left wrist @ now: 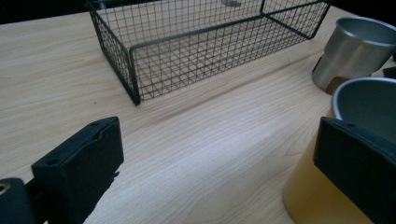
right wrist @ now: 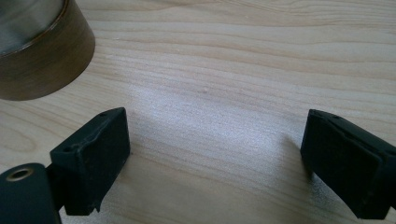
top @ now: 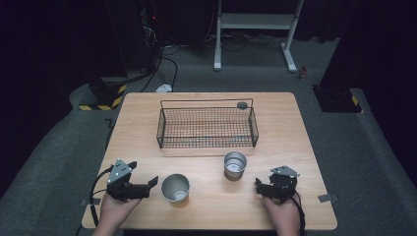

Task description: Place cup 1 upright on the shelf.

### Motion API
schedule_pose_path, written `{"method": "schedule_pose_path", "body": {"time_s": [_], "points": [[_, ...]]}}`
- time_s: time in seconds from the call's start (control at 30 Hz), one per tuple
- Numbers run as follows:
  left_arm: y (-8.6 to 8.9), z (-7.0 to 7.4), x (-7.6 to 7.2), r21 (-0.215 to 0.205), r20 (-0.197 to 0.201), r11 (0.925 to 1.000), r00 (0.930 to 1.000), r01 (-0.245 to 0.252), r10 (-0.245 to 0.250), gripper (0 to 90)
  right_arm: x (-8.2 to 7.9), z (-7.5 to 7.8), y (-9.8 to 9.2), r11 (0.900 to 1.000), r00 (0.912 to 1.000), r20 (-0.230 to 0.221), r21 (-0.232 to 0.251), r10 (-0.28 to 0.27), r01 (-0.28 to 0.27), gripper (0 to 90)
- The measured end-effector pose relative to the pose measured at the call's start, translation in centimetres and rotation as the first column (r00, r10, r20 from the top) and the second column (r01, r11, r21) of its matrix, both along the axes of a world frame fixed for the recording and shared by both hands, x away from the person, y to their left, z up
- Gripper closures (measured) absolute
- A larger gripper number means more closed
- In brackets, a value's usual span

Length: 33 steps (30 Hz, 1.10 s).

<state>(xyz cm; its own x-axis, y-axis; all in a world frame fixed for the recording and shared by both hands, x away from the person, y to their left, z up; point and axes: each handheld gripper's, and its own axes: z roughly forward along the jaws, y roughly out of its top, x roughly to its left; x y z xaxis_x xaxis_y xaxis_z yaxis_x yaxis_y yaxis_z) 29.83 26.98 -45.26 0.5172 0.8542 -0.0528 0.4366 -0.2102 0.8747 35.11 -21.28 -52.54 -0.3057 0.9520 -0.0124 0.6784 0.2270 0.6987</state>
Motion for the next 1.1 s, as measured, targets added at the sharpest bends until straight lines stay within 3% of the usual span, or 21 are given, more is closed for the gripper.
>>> {"method": "schedule_pose_path", "body": {"time_s": [0.33, 0.47, 0.6, 0.7, 0.83, 1.03, 1.1], "points": [[-0.3, 1.4, -1.2, -0.02, 0.04, 0.9994, 0.9988, 0.027, -0.027, 1.9, 0.0, 0.0, 0.0, 1.0, 1.0, 0.0, 0.0, 0.0, 0.0, 7.9], [-0.8, 1.9, -1.5, -0.045, 0.043, 0.9973, 0.9975, 0.057, -0.055, 1.9, 0.0, 0.0, 0.0, 1.0, 1.0, 0.0, 0.002, -0.002, 0.002, 7.9], [-1.7, 2.4, -1.7, -0.045, 0.058, 0.9946, 0.9942, 0.093, -0.09, 0.5, 0.1, 0.0, 0.0, 1.0, 1.0, 0.002, 0.0, 0.001, -0.001, 7.9], [-2.4, 2.4, -2.0, -0.068, 0.059, 0.9901, 0.9911, 0.123, -0.119, 0.3, 0.1, 0.0, 0.0, 1.0, 1.0, 0.002, 0.0, 0.001, -0.001, 8.0], [-2.9, 2.2, -2.2, -0.064, 0.064, 0.9866, 0.9872, 0.15, -0.146, 0.0, 0.1, 0.0, 0.0, 1.0, 1.0, 0.002, 0.0, 0.001, -0.001, 7.9], [-4.0, 2.2, -2.5, -0.107, 0.077, 0.9719, 0.9763, 0.21, -0.202, 0.0, 0.1, 0.0, 0.0, 1.0, 1.0, 0.002, 0.0, 0.002, -0.002, 7.9], [-4.2, 2.2, -2.6, -0.1, 0.081, 0.9692, 0.9726, 0.225, -0.218, 0.0, 0.1, 0.0, 0.0, 1.0, 1.0, 0.002, 0.0, 0.002, -0.002, 7.9]]}}
